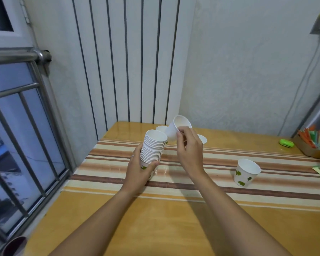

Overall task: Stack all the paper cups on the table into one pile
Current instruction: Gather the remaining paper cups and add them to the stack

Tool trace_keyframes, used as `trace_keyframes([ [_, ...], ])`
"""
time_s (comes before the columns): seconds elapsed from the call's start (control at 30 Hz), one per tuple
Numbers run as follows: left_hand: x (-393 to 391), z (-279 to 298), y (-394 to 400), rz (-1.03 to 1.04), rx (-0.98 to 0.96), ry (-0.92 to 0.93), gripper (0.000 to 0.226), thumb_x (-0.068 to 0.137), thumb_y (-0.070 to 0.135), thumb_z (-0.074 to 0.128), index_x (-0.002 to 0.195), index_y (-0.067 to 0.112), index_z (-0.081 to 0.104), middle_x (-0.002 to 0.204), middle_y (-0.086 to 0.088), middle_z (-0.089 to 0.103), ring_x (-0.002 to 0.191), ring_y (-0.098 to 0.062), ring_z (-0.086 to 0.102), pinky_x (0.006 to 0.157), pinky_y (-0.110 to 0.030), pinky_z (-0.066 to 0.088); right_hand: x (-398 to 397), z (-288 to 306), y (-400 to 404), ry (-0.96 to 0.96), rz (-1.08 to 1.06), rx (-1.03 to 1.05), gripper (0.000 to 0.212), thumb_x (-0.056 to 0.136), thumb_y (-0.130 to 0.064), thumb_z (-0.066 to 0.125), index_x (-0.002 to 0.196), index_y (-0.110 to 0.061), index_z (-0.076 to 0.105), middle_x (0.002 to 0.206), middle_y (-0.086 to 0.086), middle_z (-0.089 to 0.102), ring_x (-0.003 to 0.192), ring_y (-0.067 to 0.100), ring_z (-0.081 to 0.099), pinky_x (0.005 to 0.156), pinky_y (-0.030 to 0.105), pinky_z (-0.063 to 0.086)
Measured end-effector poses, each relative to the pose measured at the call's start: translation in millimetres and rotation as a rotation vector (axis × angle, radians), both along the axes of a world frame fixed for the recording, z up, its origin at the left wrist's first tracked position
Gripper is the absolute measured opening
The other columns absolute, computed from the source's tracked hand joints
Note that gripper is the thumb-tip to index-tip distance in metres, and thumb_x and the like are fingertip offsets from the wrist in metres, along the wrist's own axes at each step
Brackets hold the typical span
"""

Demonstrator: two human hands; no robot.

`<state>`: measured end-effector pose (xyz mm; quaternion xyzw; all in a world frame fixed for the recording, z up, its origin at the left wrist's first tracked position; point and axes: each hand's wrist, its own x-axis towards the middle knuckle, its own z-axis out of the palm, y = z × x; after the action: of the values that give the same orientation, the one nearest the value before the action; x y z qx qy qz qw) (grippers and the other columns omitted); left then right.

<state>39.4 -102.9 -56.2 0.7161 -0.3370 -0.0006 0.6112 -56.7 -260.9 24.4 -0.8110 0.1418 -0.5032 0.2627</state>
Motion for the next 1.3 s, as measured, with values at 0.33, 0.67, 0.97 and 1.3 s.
trace_keyframes([
  [0.33,0.0,2.5,6.6,-0.008,-0.019,0.02,0.068,0.09,0.031,0.087,0.144,0.04,0.047,0.132,0.018,0.067,0.122,-0.004,0.064,0.098,-0.029,0.052,7.7,24.8,29.0,-0.033,0.184,-0.078,0.012,0.103,-0.003,0.058,0.105,-0.01,0.067,0.085,-0.002,0.059,0.075,0.01,0.049,0.068,0.018,0.036],
  [0.67,2.4,0.0,9.4,0.004,-0.023,0.034,0.067,0.089,0.03,0.085,0.145,0.036,0.049,0.131,0.017,0.068,0.121,-0.006,0.065,0.101,-0.04,0.056,14.0,12.3,36.6,0.189,0.305,-0.161,0.017,0.105,-0.015,0.051,0.11,-0.016,0.068,0.099,0.0,0.059,0.088,0.017,0.057,0.075,0.031,0.045],
  [0.97,3.4,3.2,6.0,-0.013,-0.021,0.03,0.071,0.089,0.024,0.087,0.148,0.039,0.051,0.136,0.019,0.068,0.128,-0.01,0.063,0.105,-0.042,0.054,17.1,13.8,22.8,0.42,0.314,-0.229,0.02,0.107,-0.032,0.043,0.104,-0.023,0.06,0.084,-0.009,0.05,0.083,0.015,0.051,0.077,0.047,0.05],
  [1.3,16.0,14.2,-11.8,0.023,0.001,0.008,0.071,0.084,0.03,0.088,0.147,0.032,0.055,0.134,0.014,0.07,0.122,-0.011,0.067,0.102,-0.05,0.057,24.1,5.5,4.0,0.348,0.334,-0.121,0.025,0.108,-0.028,0.049,0.125,-0.02,0.064,0.111,-0.005,0.06,0.092,0.009,0.058,0.084,0.033,0.051],
])
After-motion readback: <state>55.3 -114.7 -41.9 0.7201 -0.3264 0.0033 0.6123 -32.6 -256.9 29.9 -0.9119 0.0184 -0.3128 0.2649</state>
